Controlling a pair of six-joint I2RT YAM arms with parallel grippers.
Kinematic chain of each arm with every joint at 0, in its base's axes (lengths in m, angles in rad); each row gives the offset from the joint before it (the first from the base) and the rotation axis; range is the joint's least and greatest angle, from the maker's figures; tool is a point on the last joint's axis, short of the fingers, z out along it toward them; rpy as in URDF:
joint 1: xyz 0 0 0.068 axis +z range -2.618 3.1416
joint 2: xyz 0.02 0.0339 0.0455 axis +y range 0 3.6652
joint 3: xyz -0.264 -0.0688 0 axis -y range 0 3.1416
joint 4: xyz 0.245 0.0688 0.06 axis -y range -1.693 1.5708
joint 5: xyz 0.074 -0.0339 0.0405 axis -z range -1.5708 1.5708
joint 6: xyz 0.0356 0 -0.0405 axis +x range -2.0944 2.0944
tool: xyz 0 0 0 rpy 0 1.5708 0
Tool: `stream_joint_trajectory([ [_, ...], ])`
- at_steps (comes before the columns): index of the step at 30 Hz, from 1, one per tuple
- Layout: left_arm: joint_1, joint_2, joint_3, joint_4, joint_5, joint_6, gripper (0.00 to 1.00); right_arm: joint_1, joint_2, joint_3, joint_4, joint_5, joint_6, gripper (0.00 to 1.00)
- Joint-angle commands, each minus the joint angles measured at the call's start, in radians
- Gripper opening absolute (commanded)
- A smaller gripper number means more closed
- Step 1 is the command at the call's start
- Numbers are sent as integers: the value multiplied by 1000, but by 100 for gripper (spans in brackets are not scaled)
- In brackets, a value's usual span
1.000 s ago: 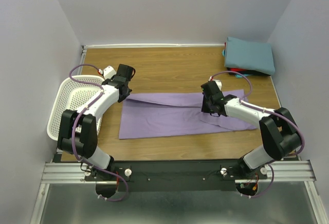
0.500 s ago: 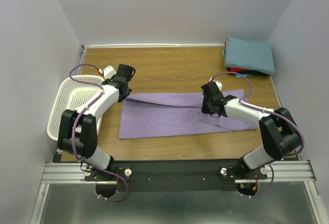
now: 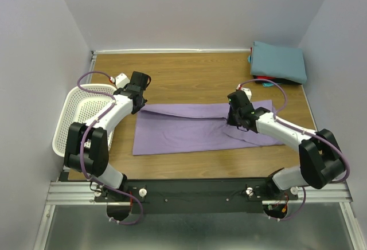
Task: Fold and stack the t-shirts
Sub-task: Fold the tshirt
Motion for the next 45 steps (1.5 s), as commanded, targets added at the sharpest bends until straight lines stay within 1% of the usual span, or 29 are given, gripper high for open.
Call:
stream_joint_trajectory([
  [1, 6, -22, 10, 4, -3, 3, 0, 7, -31, -9, -50, 39, 13, 0],
  [12, 6, -56, -36, 12, 10, -15, 0, 7, -65, -38, -74, 4, 7, 0],
  [23, 6, -70, -116, 45, 27, -30, 0, 7, -45, -49, -77, -65, -7, 0],
  [29, 6, -65, -151, 62, 44, -46, 0, 8, -25, -46, -76, -69, -10, 0],
  [40, 6, -96, -176, 65, 47, -49, 0, 8, -72, -49, -88, -18, 1, 0],
  [45, 6, -108, -202, 67, 50, -52, 0, 8, -69, -52, -94, -21, 2, 1],
])
